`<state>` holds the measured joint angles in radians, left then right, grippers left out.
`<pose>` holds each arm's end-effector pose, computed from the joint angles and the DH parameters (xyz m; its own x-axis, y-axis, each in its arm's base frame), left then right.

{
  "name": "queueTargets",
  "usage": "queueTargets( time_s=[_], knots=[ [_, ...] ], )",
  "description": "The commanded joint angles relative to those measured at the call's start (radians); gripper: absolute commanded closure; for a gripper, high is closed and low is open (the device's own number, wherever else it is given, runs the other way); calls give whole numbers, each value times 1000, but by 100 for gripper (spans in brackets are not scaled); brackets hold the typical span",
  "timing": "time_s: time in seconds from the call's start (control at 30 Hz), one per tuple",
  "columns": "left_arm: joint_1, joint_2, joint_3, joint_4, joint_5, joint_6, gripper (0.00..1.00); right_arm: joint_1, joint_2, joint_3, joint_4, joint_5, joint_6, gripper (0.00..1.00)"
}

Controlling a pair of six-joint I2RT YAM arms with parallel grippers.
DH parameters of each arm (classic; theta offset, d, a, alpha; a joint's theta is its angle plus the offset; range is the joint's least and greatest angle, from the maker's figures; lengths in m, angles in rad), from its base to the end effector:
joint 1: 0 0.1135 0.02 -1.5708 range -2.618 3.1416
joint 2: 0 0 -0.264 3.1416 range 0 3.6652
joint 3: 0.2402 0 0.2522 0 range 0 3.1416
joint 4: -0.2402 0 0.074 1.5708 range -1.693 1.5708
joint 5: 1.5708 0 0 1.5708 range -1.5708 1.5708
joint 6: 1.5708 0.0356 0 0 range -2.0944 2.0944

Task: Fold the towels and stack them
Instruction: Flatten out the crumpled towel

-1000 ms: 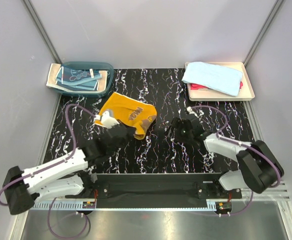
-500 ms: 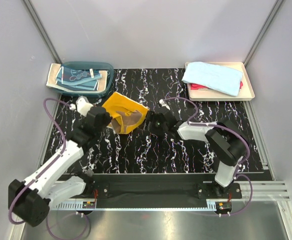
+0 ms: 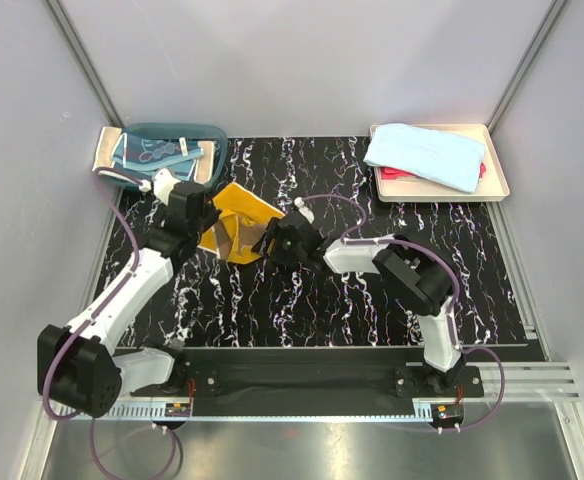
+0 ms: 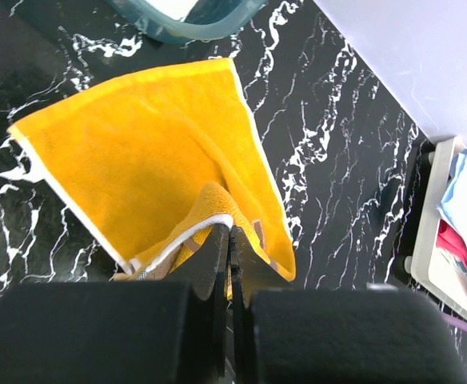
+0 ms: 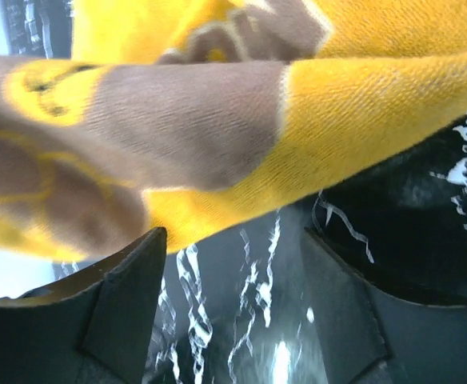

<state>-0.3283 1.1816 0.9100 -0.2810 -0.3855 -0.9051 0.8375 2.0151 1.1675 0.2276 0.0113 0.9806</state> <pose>0.2532 -0.0721 0.2937 -0.3036 -0.6665 -0.6809 -0.3934 0.7386 -0.5475 0.2880 0.3190 0.1442 -0.8286 0.3215 -0.4584 -0.0869 0.7349 0.6725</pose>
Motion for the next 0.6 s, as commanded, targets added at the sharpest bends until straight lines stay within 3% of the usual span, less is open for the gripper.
queueTargets(
  time_s=[0.0, 0.1, 0.17, 0.2, 0.27, 0.33, 0.37, 0.57],
  knots=[
    [17, 10, 58, 57, 39, 40, 100, 28, 60, 57, 32, 55, 59, 28],
    [26, 19, 56, 60, 48, 46, 100, 40, 91, 81, 29, 56, 78, 33],
    [38, 21, 53, 63, 57, 43, 100, 40, 111, 100, 18, 67, 93, 48],
    [44, 21, 52, 63, 68, 41, 100, 41, 112, 100, 7, 88, 99, 68],
    [48, 18, 52, 63, 73, 41, 100, 41, 99, 87, 3, 116, 98, 83],
    [52, 10, 50, 65, 73, 46, 100, 41, 82, 71, -19, 144, 89, 90],
    [55, 9, 53, 63, 76, 46, 100, 41, 64, 67, -31, 171, 79, 100],
    [58, -17, 43, 72, 114, 46, 100, 37, -68, 15, -131, 286, 7, 100]
  ],
)
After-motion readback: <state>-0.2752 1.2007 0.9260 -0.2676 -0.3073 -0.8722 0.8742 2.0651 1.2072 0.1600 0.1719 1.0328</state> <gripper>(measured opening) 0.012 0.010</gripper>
